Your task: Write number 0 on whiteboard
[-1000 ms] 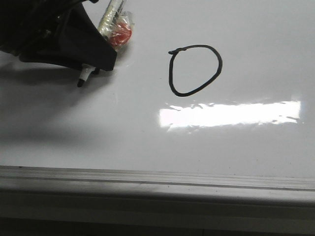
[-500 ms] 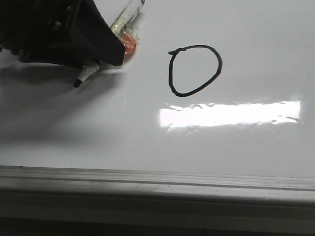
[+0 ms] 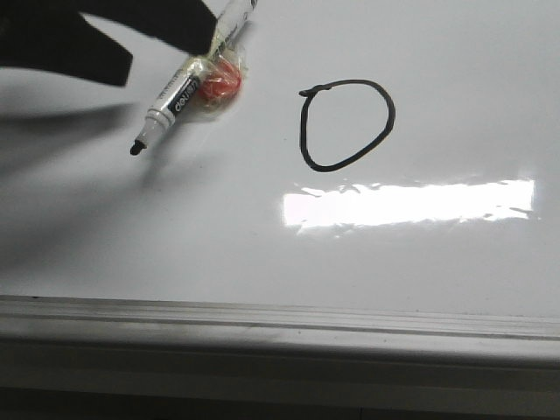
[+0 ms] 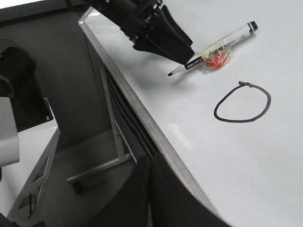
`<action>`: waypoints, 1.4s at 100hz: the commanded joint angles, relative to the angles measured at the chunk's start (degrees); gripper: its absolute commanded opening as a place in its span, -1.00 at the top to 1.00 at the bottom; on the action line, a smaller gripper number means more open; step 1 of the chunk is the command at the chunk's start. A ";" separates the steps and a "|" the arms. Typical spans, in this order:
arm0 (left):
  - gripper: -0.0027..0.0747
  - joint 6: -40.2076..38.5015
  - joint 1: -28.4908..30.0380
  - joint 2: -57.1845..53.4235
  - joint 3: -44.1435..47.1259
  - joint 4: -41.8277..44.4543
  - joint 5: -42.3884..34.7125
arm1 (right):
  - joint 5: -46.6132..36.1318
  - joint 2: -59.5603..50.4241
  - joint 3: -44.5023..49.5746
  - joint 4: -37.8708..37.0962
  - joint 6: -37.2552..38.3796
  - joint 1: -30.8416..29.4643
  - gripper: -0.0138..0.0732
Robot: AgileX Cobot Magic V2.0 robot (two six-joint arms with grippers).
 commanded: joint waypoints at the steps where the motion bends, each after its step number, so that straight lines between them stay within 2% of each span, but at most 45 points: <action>1: -0.37 -0.39 0.16 -5.53 -1.56 0.13 -2.25 | -5.65 0.47 -1.43 1.51 -0.22 -0.43 0.81; 14: -0.34 -0.39 0.16 -12.51 -1.56 2.34 -0.38 | -8.00 0.47 -1.43 1.51 -0.22 -0.43 0.81; 21: -0.19 -0.39 0.16 -16.88 -1.56 4.52 2.39 | -8.86 0.47 -1.43 1.51 -0.22 -0.43 0.81; 28: 0.11 -0.29 0.16 -21.28 -1.56 7.18 5.95 | -9.30 0.47 -1.43 1.51 -0.22 -0.43 0.81; 35: 0.51 -0.29 0.16 -25.55 -1.56 9.49 9.71 | -9.98 0.47 -1.43 1.38 -0.22 -0.43 0.81; 39: 0.82 -0.29 0.16 -28.31 -1.56 10.47 12.18 | -10.75 0.47 -1.32 1.31 -0.22 -0.43 0.81; 43: 0.98 -0.29 0.16 -30.04 -1.46 10.95 13.61 | -11.68 0.47 -1.29 1.06 -0.22 -0.43 0.81; 62: 0.98 -0.29 0.16 -37.00 -0.61 12.51 18.60 | -17.94 0.81 3.00 1.06 -3.10 -0.43 0.81; 78: 0.98 -0.29 0.16 -39.26 -0.28 12.59 22.16 | -17.31 0.88 6.19 1.59 -3.10 -0.43 0.81; 140: 0.98 -0.29 0.16 -39.38 1.53 12.02 21.02 | -17.07 0.88 6.64 1.59 -3.10 -0.43 0.81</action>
